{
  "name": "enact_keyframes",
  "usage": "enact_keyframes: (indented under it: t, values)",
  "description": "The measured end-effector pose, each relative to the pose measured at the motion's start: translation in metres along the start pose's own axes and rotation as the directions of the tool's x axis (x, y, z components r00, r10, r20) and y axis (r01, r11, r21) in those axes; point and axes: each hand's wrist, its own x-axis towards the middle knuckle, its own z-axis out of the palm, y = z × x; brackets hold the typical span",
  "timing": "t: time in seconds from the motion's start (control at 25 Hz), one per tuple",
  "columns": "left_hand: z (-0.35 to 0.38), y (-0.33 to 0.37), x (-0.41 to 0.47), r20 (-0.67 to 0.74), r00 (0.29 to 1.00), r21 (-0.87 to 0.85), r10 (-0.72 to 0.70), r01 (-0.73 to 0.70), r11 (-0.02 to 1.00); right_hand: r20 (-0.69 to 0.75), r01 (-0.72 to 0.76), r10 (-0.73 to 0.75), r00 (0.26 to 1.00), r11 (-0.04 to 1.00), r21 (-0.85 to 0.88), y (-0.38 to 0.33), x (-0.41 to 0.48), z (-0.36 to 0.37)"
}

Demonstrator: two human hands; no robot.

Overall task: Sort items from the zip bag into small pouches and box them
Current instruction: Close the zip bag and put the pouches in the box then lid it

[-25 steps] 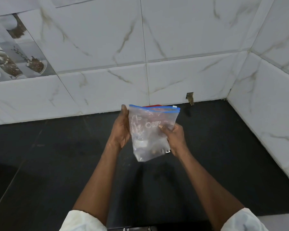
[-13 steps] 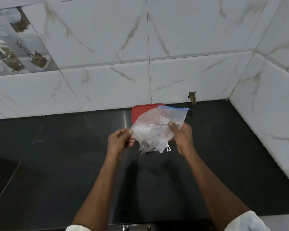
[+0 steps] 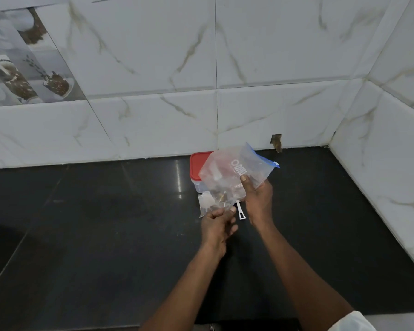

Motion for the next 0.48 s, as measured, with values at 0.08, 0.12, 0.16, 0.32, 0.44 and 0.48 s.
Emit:
enact_keyframes:
  t: [0.08, 0.12, 0.16, 0.32, 0.44, 0.48]
  values:
    - [0.001, -0.006, -0.001, 0.02, 1.0, -0.048, 0.009, -0.008, 0.999, -0.004, -0.003, 0.003, 1.0, 0.999, 0.033, -0.002, -0.001, 0.002]
    - [0.0, -0.007, -0.001, 0.045, 0.999, -0.056, 0.017, -0.015, 0.998, -0.001, -0.004, 0.004, 1.0, 0.999, 0.046, -0.003, 0.0, 0.001]
    - [-0.003, -0.008, 0.001, 0.058, 0.998, -0.056, 0.037, -0.034, 0.998, -0.002, -0.002, 0.002, 1.0, 0.999, 0.045, -0.004, 0.002, 0.001]
    - [-0.023, -0.007, 0.01, 0.027, 0.992, 0.061, 0.121, -0.123, 0.991, -0.165, -0.033, 0.013, 0.986, 0.992, -0.118, -0.002, 0.014, -0.003]
    - [-0.03, -0.005, 0.013, -0.069, 0.952, 0.424, 0.297, -0.241, 0.873, -0.208, -0.062, 0.021, 0.978, 0.979, -0.193, -0.006, 0.015, -0.002]
    - [-0.026, -0.004, 0.01, -0.075, 0.906, 0.569, 0.417, -0.305, 0.763, -0.196, -0.064, 0.018, 0.981, 0.971, -0.231, -0.011, 0.012, 0.002]
